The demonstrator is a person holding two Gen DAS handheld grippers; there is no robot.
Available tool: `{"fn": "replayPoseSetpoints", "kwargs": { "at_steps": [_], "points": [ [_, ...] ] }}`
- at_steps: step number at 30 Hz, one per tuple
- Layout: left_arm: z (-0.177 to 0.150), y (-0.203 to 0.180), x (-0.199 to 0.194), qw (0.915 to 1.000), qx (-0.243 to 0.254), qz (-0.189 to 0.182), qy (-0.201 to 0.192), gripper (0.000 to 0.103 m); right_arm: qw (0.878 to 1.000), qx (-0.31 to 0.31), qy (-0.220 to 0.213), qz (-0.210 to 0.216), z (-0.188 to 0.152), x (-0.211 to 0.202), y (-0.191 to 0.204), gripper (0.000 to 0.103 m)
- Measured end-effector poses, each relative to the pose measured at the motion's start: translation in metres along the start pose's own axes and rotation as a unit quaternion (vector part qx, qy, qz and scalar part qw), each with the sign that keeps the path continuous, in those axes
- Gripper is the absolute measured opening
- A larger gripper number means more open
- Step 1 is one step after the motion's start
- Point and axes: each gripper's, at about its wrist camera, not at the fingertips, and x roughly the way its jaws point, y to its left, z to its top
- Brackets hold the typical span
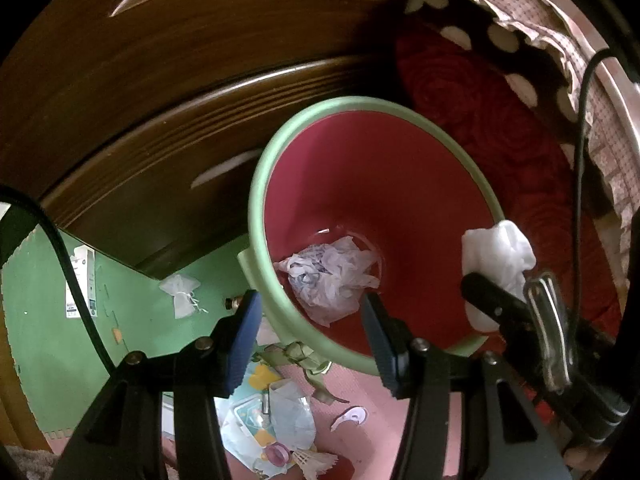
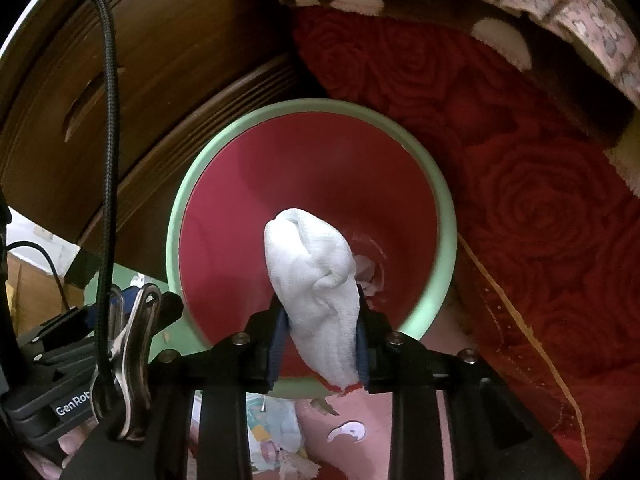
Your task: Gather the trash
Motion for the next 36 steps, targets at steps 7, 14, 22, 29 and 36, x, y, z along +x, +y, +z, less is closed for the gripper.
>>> {"fn": "replayPoseSetpoints", "kwargs": {
  "at_steps": [7, 14, 22, 29, 36],
  "points": [
    [0.001, 0.002, 0.001, 1.0, -0.002, 0.001, 0.003, 0.054, 1.0, 0.005, -0.006, 0.011, 0.001, -0.001, -0.002, 0.057],
    [0.001, 0.002, 0.002, 1.0, -0.001, 0.003, 0.002, 0.054, 1.0, -0.002, -0.016, 0.006, 0.002, -0.004, -0.001, 0.062],
    [-0.002, 0.006, -0.001, 1.0, -0.002, 0.005, 0.003, 0.054, 0.998, 0.017, -0.043, -0.043, -0.001, -0.021, -0.016, 0.062],
    [-0.014, 0.012, 0.006, 0.9996, -0.006, 0.012, 0.024, 0.054, 0.997, 0.033, -0.008, -0.074, -0.007, -0.011, -0.026, 0.062],
    [-0.019, 0.015, 0.027, 0.9986, -0.03, -0.005, 0.044, 0.055, 0.995, 0.042, 0.043, -0.079, -0.011, 0.012, -0.029, 0.049]
  ]
}}
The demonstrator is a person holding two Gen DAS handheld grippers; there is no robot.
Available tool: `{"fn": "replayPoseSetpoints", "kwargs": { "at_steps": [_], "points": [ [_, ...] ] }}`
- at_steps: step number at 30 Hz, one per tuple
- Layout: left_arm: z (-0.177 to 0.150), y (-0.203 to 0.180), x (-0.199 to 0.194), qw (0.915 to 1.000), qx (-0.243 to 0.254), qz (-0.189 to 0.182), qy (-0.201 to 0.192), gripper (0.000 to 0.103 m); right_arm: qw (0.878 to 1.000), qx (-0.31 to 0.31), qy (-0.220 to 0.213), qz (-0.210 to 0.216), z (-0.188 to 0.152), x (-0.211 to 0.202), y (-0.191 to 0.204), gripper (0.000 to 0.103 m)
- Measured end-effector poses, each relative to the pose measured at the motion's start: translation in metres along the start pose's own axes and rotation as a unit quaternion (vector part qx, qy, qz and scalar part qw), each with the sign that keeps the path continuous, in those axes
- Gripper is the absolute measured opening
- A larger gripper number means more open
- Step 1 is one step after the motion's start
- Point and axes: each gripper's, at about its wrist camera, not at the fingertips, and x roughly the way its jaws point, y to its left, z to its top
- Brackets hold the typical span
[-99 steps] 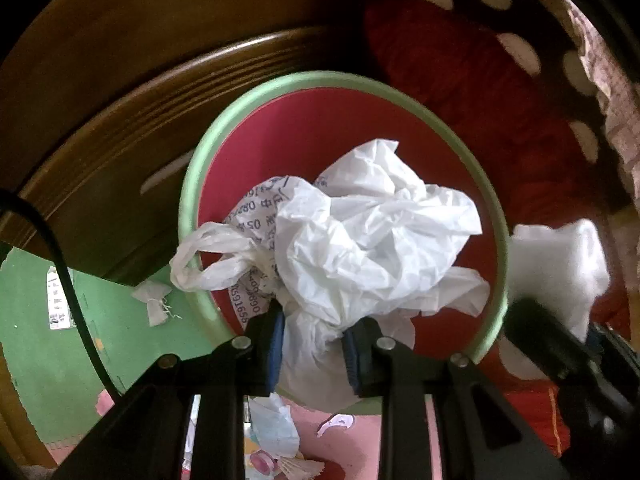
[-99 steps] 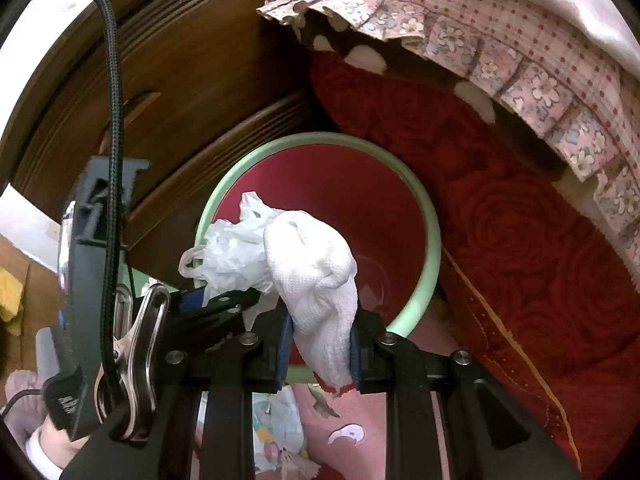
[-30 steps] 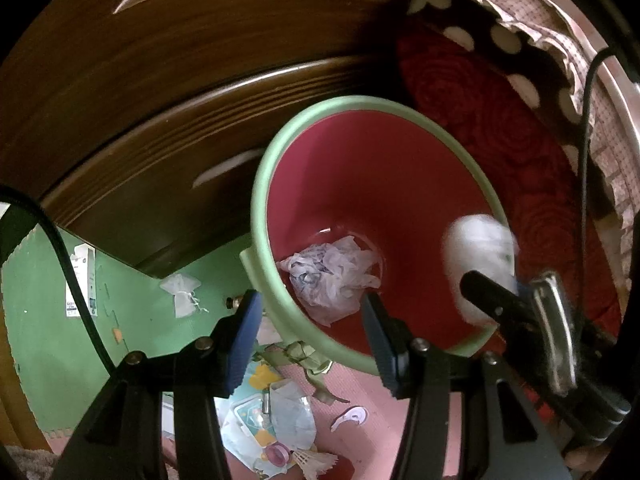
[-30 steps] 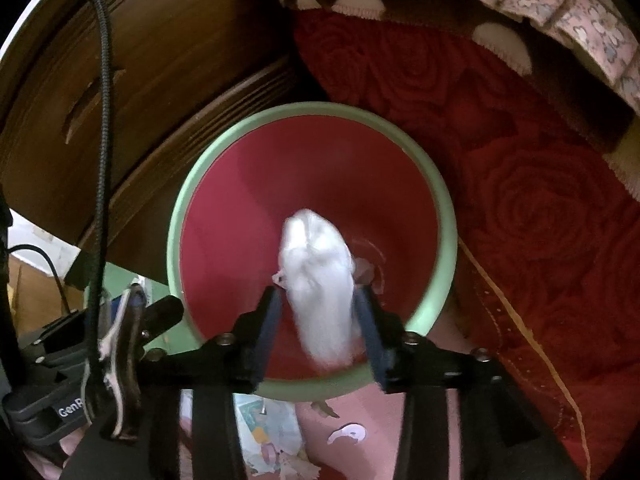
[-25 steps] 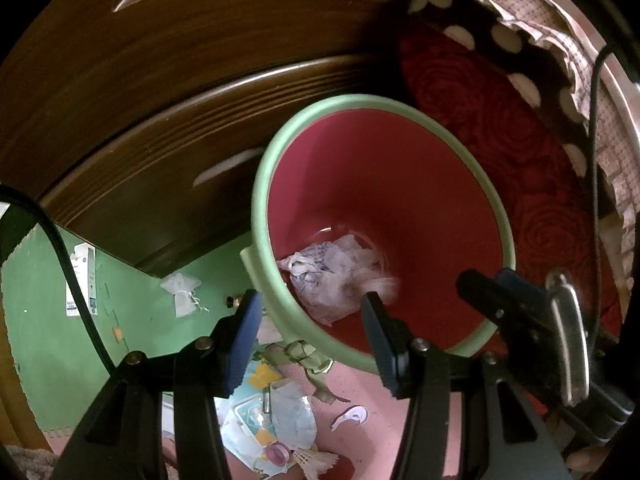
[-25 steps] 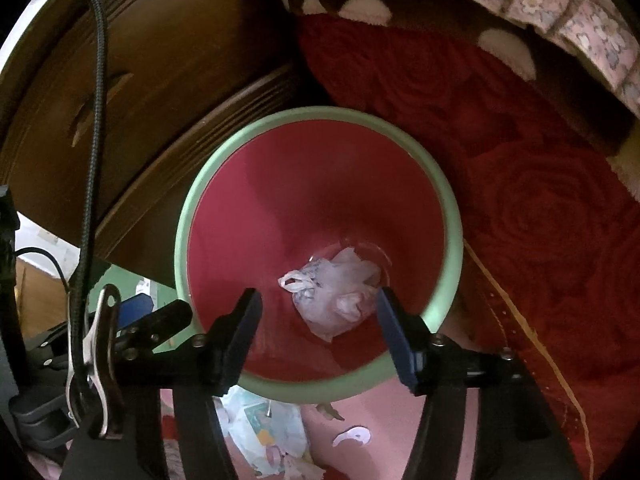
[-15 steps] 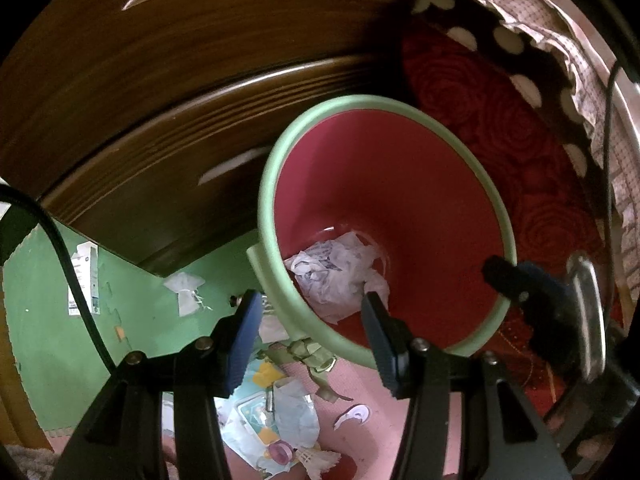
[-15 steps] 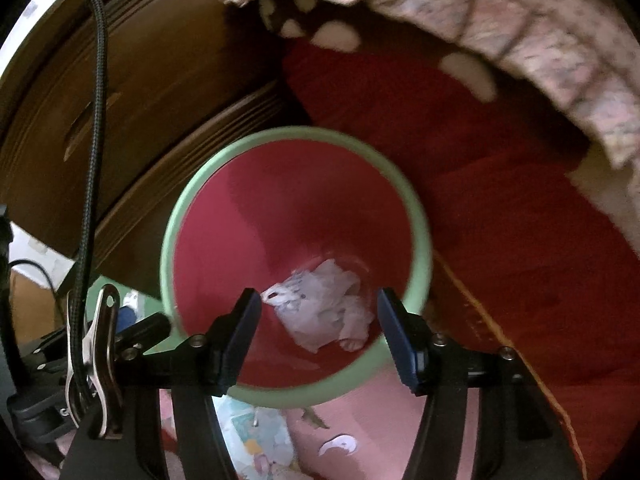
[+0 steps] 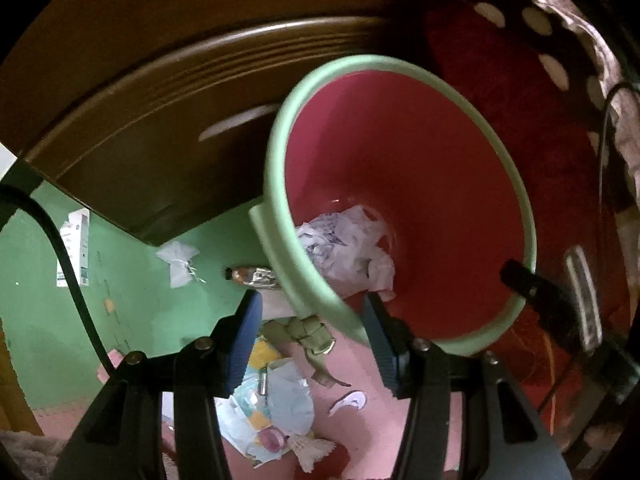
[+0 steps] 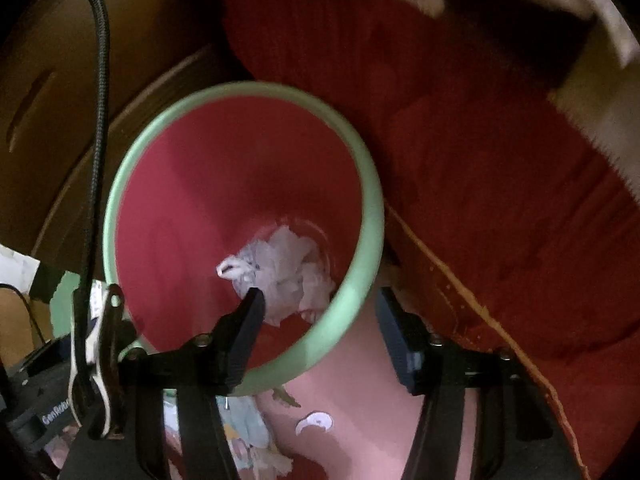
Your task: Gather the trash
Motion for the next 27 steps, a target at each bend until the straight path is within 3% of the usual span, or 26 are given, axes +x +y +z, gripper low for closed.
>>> {"fn": "replayPoseSetpoints", "kwargs": {
  "at_steps": [2, 6, 10, 20, 27],
  "points": [
    [0.0, -0.002, 0.005, 1.0, 0.001, -0.005, 0.008, 0.054, 1.0, 0.005, 0.014, -0.002, -0.003, 0.005, -0.002, 0.042],
    [-0.001, -0.002, 0.015, 0.9997, -0.002, -0.018, 0.016, 0.046, 1.0, 0.011, 0.019, 0.003, -0.003, 0.005, -0.004, 0.041],
    [0.006, -0.004, 0.011, 0.9999, 0.015, 0.0, -0.009, 0.034, 0.999, 0.017, 0.025, 0.013, -0.006, 0.003, -0.005, 0.041],
    [0.023, 0.001, 0.012, 0.9995, 0.021, 0.02, -0.015, 0.034, 0.996, 0.05, 0.039, 0.059, -0.005, -0.002, -0.009, 0.045],
    [0.022, 0.003, 0.006, 0.9996, 0.022, 0.006, -0.014, 0.034, 0.996, 0.056, 0.037, 0.058, -0.009, -0.007, -0.017, 0.046]
  ]
}}
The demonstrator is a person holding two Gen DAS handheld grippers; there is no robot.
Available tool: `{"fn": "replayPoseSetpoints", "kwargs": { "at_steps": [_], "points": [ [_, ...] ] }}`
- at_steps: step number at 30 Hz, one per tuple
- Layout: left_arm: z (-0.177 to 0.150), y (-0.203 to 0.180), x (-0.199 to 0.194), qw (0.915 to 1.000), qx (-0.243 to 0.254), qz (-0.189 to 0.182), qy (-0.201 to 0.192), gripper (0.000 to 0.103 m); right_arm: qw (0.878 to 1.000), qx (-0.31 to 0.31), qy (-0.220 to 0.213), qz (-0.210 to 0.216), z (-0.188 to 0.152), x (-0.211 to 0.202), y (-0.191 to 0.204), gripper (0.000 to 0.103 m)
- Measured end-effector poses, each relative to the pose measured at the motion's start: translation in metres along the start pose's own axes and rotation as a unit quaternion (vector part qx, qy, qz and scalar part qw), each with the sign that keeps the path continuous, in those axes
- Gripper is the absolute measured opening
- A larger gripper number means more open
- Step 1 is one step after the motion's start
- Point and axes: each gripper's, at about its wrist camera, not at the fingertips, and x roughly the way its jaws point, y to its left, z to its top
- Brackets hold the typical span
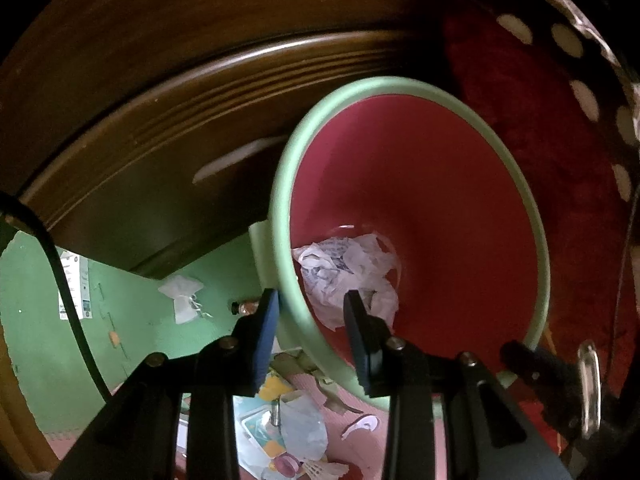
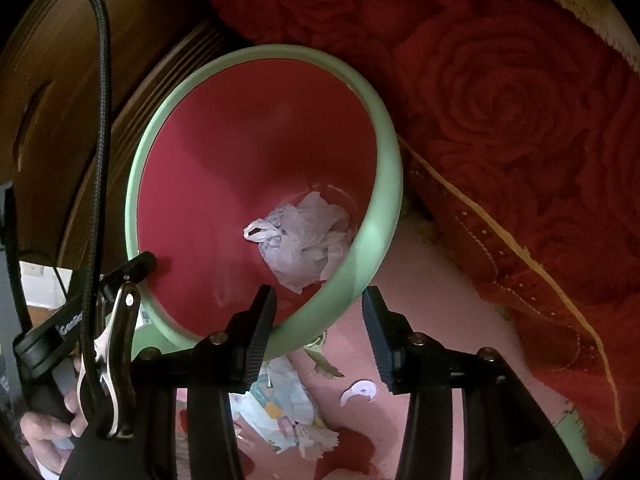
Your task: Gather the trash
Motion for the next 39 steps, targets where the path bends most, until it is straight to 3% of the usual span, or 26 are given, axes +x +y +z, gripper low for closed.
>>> {"fn": "replayPoseSetpoints", "kwargs": {
  "at_steps": [4, 8, 22, 31, 39],
  "points": [
    [-0.006, 0.001, -0.011, 0.9999, 0.015, 0.002, -0.008, 0.043, 0.998, -0.021, -0.054, -0.035, 0.002, -0.012, 0.011, 0.046],
    [-0.013, 0.005, -0.027, 0.9996, 0.024, 0.006, -0.017, 0.047, 0.993, -0.027, -0.104, -0.04, -0.001, -0.035, 0.012, 0.048],
    [-0.034, 0.067, -0.084, 0.9988, -0.019, 0.03, -0.032, 0.047, 0.986, -0.111, -0.126, 0.002, -0.03, -0.071, 0.065, 0.048],
    [-0.06, 0.107, -0.115, 0.9976, -0.041, 0.044, -0.036, 0.047, 0.979, -0.178, -0.096, 0.035, -0.091, -0.075, 0.111, 0.048],
    [-0.087, 0.127, -0.099, 0.997, -0.061, 0.047, -0.003, 0.047, 0.975, -0.217, -0.04, 0.035, -0.13, -0.048, 0.135, 0.048]
  ]
}}
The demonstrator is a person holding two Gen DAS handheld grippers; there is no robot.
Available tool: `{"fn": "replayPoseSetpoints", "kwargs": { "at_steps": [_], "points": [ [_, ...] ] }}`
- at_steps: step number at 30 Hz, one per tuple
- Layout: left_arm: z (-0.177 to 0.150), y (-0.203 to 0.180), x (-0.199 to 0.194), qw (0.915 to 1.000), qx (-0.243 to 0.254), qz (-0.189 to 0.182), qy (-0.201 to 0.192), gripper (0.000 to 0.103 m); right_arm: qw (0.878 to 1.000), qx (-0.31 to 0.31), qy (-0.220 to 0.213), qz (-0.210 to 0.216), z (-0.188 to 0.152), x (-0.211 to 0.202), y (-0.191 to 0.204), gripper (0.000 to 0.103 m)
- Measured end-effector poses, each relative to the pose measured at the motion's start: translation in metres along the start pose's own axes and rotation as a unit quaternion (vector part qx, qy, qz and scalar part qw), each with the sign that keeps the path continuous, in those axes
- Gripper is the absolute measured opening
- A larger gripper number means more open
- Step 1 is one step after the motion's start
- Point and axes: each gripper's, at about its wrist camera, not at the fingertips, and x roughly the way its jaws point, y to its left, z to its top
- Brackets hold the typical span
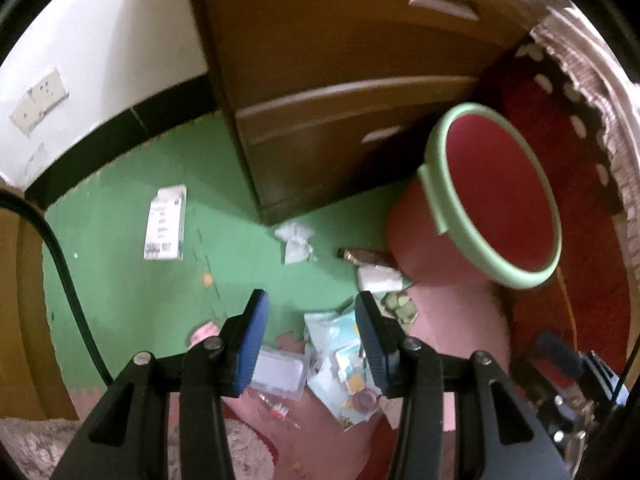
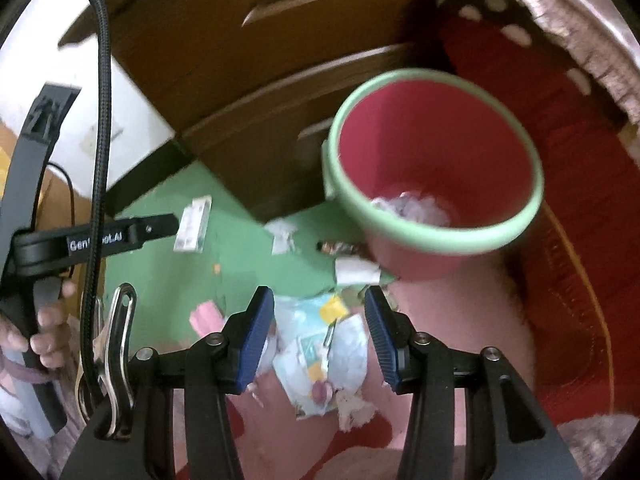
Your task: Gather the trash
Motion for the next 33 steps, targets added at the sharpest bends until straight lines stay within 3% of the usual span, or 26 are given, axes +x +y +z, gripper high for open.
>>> {"fn": "replayPoseSetpoints", "kwargs": {
  "at_steps": [12, 23, 33],
  "points": [
    [-0.014, 0.01, 0.049, 0.9984, -0.012, 0.001, 0.056, 0.047, 0.995, 0.001, 0.099, -0.017, -0.014, 0.067, 0.001, 0.048],
    [-0.008, 0.017, 0.086, 0.9941, -0.031, 0.014, 0.103, 0.047, 0.977, -0.001, 0.203, -0.067, -0.026, 0.155, -0.006, 0.048],
    [-0.004, 0.015, 0.103, 0.9916, -0.034, 0.018, 0.124, 0.047, 0.965, -0.009, 0.249, -0.08, -0.042, 0.208, -0.02, 0.048]
  ]
}}
